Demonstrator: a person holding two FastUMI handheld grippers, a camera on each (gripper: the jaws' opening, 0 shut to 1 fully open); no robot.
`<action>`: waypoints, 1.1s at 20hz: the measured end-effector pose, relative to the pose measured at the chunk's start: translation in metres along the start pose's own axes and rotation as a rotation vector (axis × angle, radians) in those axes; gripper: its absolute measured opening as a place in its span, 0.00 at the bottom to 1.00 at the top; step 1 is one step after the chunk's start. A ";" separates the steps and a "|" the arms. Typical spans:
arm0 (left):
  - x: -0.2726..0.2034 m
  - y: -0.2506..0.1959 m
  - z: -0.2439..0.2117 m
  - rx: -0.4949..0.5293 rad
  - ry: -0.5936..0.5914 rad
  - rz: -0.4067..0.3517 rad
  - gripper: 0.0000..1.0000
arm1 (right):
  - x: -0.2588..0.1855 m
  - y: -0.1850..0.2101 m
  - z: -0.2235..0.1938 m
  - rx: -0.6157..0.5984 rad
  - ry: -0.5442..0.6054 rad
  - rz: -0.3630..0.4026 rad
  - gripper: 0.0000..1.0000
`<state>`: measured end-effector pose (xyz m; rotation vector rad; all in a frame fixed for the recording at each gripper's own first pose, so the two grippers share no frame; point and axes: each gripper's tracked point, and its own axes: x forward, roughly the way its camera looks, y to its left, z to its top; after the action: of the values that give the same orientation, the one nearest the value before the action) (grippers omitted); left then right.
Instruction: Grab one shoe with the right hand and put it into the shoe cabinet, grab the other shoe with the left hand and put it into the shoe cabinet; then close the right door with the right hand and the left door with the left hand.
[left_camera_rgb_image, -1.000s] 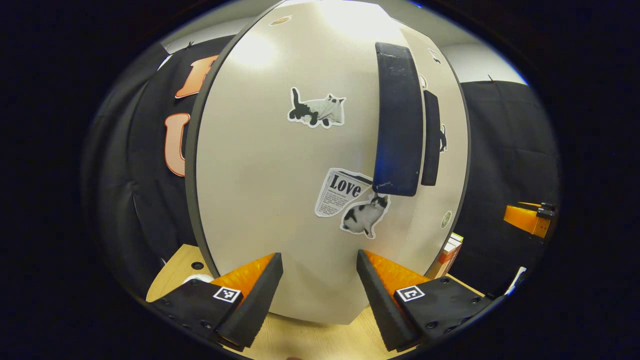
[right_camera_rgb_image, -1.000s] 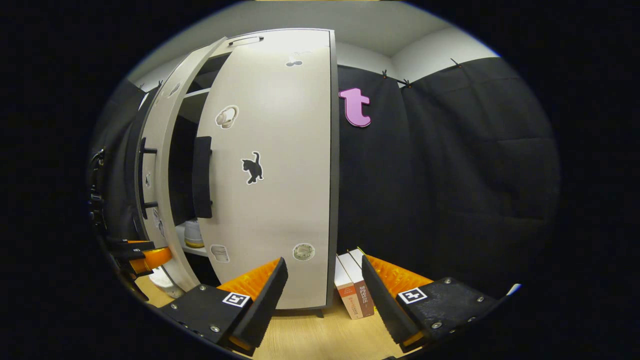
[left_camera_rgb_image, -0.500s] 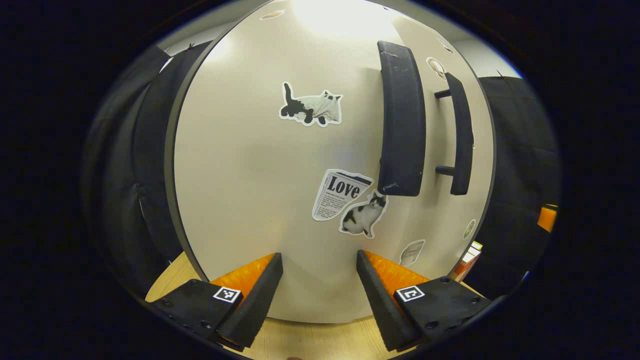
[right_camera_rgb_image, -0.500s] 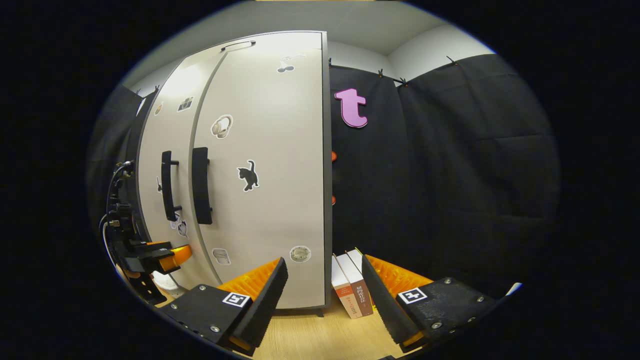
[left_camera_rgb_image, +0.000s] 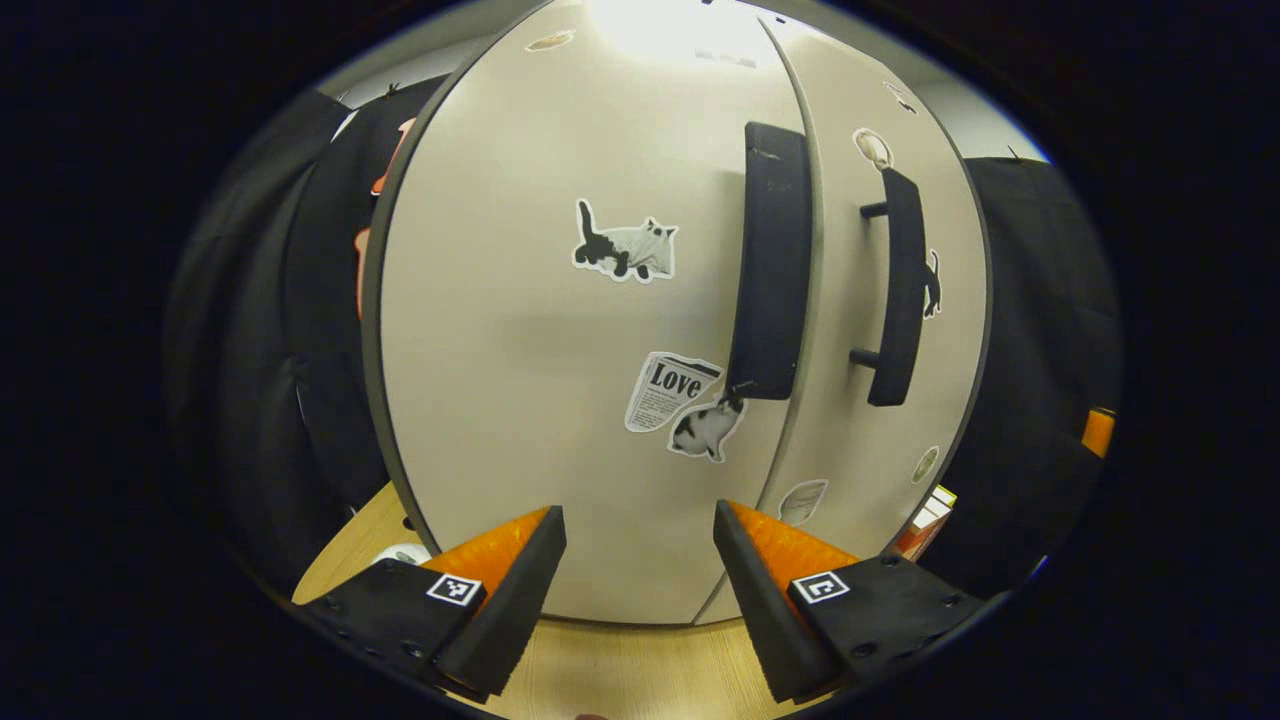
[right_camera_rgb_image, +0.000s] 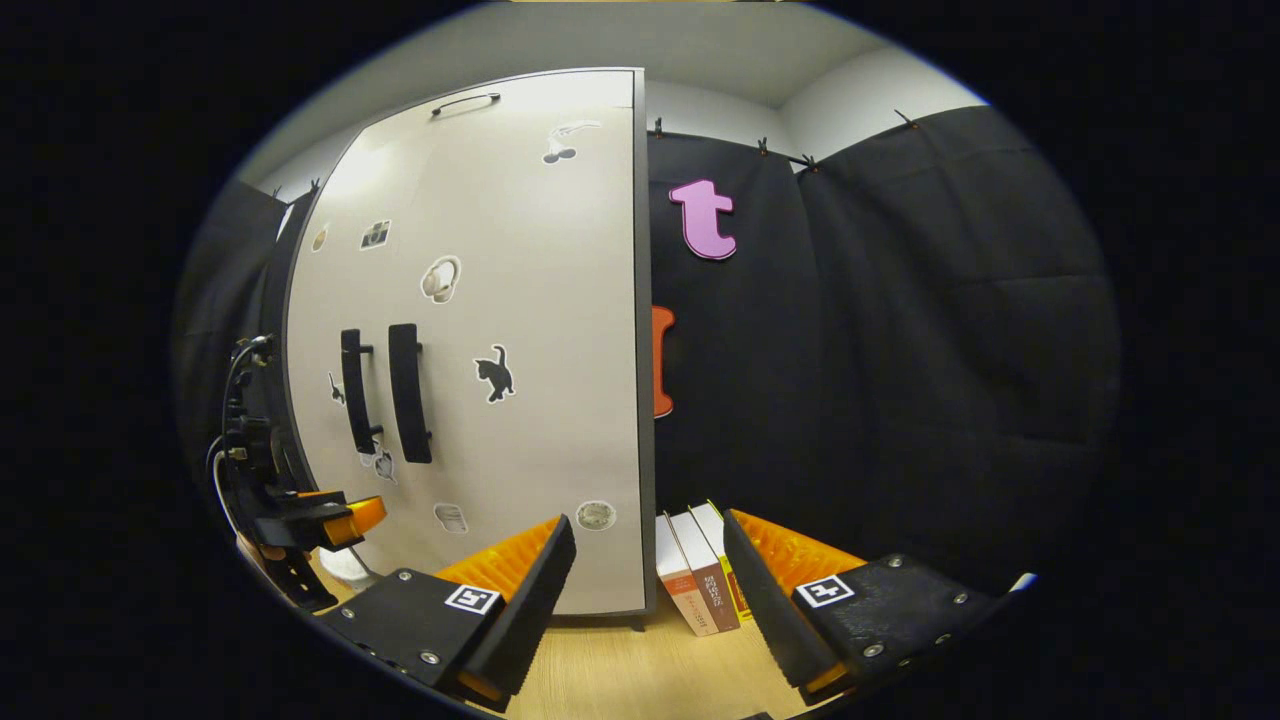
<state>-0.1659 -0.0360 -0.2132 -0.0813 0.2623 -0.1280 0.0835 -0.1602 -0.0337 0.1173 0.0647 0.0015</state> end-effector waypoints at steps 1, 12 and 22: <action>-0.014 0.004 0.005 -0.006 -0.004 0.002 0.97 | -0.003 -0.001 0.007 -0.009 -0.008 0.006 0.92; -0.161 0.088 0.105 -0.013 -0.152 0.135 0.96 | -0.036 0.011 0.065 -0.059 -0.095 0.091 0.92; -0.236 0.159 0.145 0.032 -0.253 0.251 0.97 | -0.045 0.033 0.074 -0.042 -0.117 0.100 0.92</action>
<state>-0.3357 0.1631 -0.0291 -0.0315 0.0161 0.1273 0.0437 -0.1363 0.0462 0.0780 -0.0583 0.0961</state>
